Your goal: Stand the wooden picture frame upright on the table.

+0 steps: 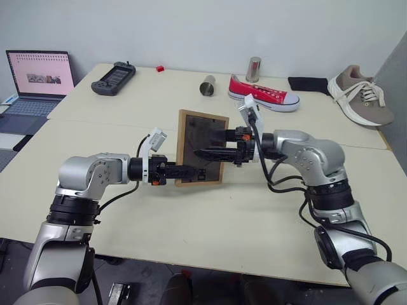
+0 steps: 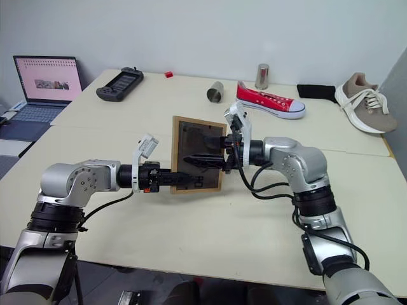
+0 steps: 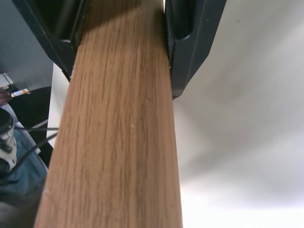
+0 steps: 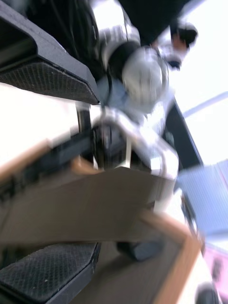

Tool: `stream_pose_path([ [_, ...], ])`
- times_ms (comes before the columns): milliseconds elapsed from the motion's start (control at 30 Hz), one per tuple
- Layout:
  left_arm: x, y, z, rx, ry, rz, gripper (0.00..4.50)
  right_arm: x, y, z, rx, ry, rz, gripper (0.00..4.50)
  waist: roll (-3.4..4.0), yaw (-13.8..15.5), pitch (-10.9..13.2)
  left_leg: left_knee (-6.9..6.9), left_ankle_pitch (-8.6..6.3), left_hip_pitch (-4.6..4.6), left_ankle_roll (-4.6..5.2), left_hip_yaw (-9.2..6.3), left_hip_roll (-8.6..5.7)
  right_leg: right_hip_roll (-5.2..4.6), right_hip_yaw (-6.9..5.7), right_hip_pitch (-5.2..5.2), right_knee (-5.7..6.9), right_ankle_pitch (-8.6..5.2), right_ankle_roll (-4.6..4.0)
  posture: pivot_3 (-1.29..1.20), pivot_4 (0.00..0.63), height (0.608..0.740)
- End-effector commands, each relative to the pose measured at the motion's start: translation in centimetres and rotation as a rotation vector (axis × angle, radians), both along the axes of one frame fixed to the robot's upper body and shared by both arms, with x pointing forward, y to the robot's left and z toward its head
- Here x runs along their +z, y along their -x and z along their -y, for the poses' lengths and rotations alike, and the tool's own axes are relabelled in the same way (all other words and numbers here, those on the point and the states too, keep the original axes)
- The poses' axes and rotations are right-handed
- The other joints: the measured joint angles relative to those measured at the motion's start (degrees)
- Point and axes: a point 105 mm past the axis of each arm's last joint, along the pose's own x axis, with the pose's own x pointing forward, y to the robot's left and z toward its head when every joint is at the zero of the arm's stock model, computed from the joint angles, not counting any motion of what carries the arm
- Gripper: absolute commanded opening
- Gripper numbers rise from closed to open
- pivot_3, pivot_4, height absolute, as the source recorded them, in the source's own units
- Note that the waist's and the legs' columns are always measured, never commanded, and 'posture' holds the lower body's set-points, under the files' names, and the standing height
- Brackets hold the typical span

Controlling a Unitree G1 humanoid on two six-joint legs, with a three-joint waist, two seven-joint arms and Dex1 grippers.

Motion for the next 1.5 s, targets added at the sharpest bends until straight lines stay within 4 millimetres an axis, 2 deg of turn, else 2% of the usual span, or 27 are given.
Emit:
stream_pose_path([
  [33,1.4,0.3,0.0,-0.015,0.015,0.057,1.35,0.7,2.7,0.4,0.133,-0.006,-0.002,4.49,0.00,0.0,0.0,0.00,0.00,0.00,0.00,0.00,0.00,0.00,0.00,0.00,0.00,0.00,0.00,0.00,0.150,0.740],
  [100,1.4,0.2,0.0,-0.013,0.014,0.065,1.35,0.4,2.5,0.9,0.113,0.009,-0.009,4.49,0.00,0.0,0.0,0.01,0.00,0.00,0.00,0.01,-0.01,0.00,0.02,0.00,-0.01,0.00,0.00,0.00,0.150,0.740],
  [267,1.7,0.2,0.0,-0.016,0.010,0.104,1.35,-0.8,0.5,3.4,-0.027,0.062,-0.011,4.49,0.00,0.0,0.0,0.02,0.00,0.00,0.01,0.01,-0.01,0.01,0.03,-0.01,-0.02,0.00,0.00,0.00,0.150,0.740],
  [433,2.2,-0.2,-0.6,-0.003,0.010,0.127,1.35,-2.3,-0.7,9.2,-0.190,0.150,-0.037,4.49,-0.02,0.3,0.0,0.02,0.00,-0.03,0.01,0.04,-0.04,0.00,0.06,0.00,-0.08,0.00,0.01,0.00,0.150,0.740],
  [500,2.2,-0.2,-0.6,-0.003,0.015,0.123,1.35,-2.6,-1.0,10.1,-0.227,0.166,-0.032,4.49,-0.02,0.3,0.0,0.01,-0.01,-0.05,0.01,0.06,-0.05,-0.01,0.08,-0.01,-0.12,0.00,0.01,0.00,0.150,0.740],
  [567,2.4,-0.1,-0.3,-0.001,0.047,0.088,1.35,-2.9,-2.2,11.0,-0.324,0.201,0.043,4.49,-0.02,0.0,0.0,0.01,-0.01,-0.04,0.01,0.06,-0.03,0.00,0.07,-0.01,-0.12,-0.01,0.01,0.00,0.150,0.740],
  [633,2.9,0.0,0.1,0.007,0.114,0.014,1.35,-4.4,-4.4,12.6,-0.481,0.371,0.323,4.49,-0.03,-0.2,0.0,0.01,-0.01,-0.02,0.02,0.06,0.00,0.03,0.09,-0.02,-0.10,-0.01,0.02,0.00,0.150,0.740],
  [700,2.9,1.3,0.7,-0.030,0.215,-0.186,1.35,-5.1,-5.3,13.7,-0.503,0.561,0.898,4.49,-0.07,0.0,0.0,0.03,-0.01,-0.03,0.02,0.05,-0.03,0.02,0.08,-0.03,-0.10,-0.02,0.03,0.00,0.150,0.740],
  [733,2.8,1.9,0.9,-0.050,0.249,-0.265,1.35,-5.3,-5.0,13.5,-0.473,0.574,1.091,4.49,-0.09,0.0,0.0,0.07,-0.01,-0.04,0.02,0.07,-0.05,0.02,0.09,-0.04,-0.13,-0.10,0.18,0.00,0.150,0.740],
  [800,2.8,2.5,1.1,-0.069,0.296,-0.365,1.35,-5.1,-4.7,13.0,-0.444,0.555,1.362,4.49,-0.10,-0.1,0.0,0.02,-0.02,-0.06,0.03,0.16,-0.09,-0.02,0.17,-0.08,-0.18,-0.21,0.36,0.00,0.150,0.740],
  [867,2.5,2.9,1.2,-0.078,0.322,-0.418,1.35,-4.9,-4.4,12.4,-0.382,0.530,1.574,4.49,-0.10,-0.4,0.0,0.02,-0.01,-0.05,0.01,0.18,-0.08,-0.03,0.19,-0.10,-0.12,-0.06,0.11,0.00,0.150,0.740],
  [967,2.1,3.4,1.3,-0.087,0.341,-0.462,1.35,-4.8,-3.7,11.5,-0.308,0.439,1.751,4.49,-0.10,-1.0,0.0,0.04,0.01,-0.02,-0.02,0.14,-0.04,-0.03,0.18,-0.14,0.01,-0.05,0.09,0.00,0.150,0.740],
  [1133,1.7,4.1,1.7,-0.101,0.376,-0.516,1.35,-4.5,-2.8,9.4,-0.217,0.284,1.913,4.49,-0.11,-1.3,0.0,0.09,0.07,0.10,-0.11,0.04,-0.03,-0.03,0.15,-0.02,0.10,-0.04,0.08,0.00,0.150,0.740],
  [1367,1.3,5.3,2.0,-0.099,0.385,-0.526,1.35,-5.3,-3.0,6.8,-0.143,0.208,1.974,4.49,-0.10,-1.3,0.0,0.11,0.15,0.12,-0.26,-0.01,-0.10,-0.10,0.15,0.02,0.15,-0.04,0.07,0.00,0.150,0.740],
  [1500,1.4,5.7,2.1,-0.083,0.394,-0.510,1.35,-5.3,-3.2,6.3,-0.135,0.184,1.987,3.80,-0.11,-1.3,0.0,0.12,0.16,0.13,-0.27,-0.01,-0.11,-0.11,0.14,0.06,0.15,-0.04,0.06,0.00,0.150,0.740],
])
